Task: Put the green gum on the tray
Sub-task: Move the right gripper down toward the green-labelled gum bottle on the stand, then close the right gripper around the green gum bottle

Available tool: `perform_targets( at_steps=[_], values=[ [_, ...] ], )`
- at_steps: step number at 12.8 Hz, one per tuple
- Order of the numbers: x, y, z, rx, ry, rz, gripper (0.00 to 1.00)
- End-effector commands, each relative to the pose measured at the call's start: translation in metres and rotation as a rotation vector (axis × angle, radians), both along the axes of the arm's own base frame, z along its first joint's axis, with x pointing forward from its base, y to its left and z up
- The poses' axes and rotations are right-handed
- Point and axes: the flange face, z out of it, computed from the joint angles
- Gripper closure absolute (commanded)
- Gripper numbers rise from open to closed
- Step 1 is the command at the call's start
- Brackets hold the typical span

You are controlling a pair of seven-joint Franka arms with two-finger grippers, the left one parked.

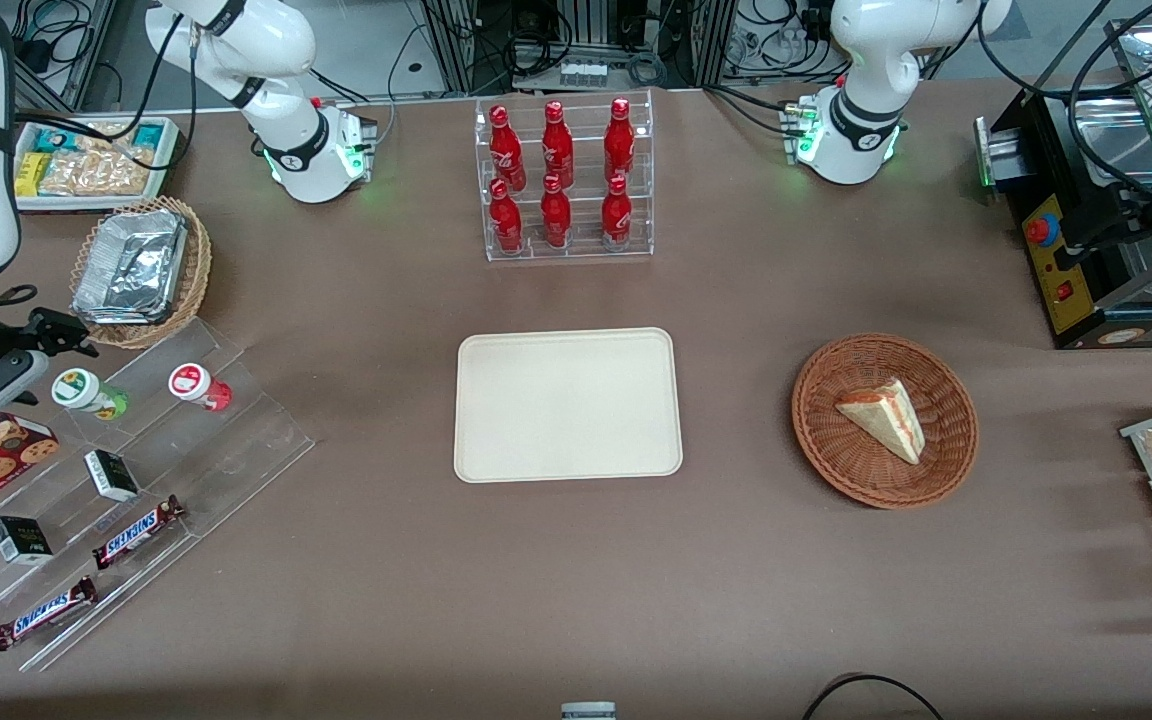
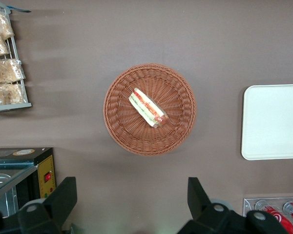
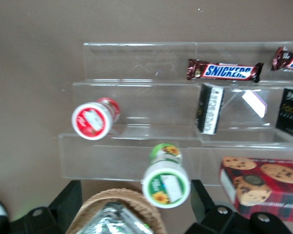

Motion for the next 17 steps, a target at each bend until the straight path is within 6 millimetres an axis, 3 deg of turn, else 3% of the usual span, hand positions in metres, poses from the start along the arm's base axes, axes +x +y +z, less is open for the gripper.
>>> perform_targets(
  at_steps=[1,6,15,17],
  values=[
    [-0.009,-0.018,-0.017,-0.028,-0.04,0.068,0.01],
    [-0.016,-0.041,-0.041,-0.022,-0.073,0.056,0.01],
    [-0.02,-0.039,-0.084,0.039,-0.077,0.028,0.03],
    [-0.021,-0.038,-0.085,0.039,-0.075,0.029,0.65]
  ],
)
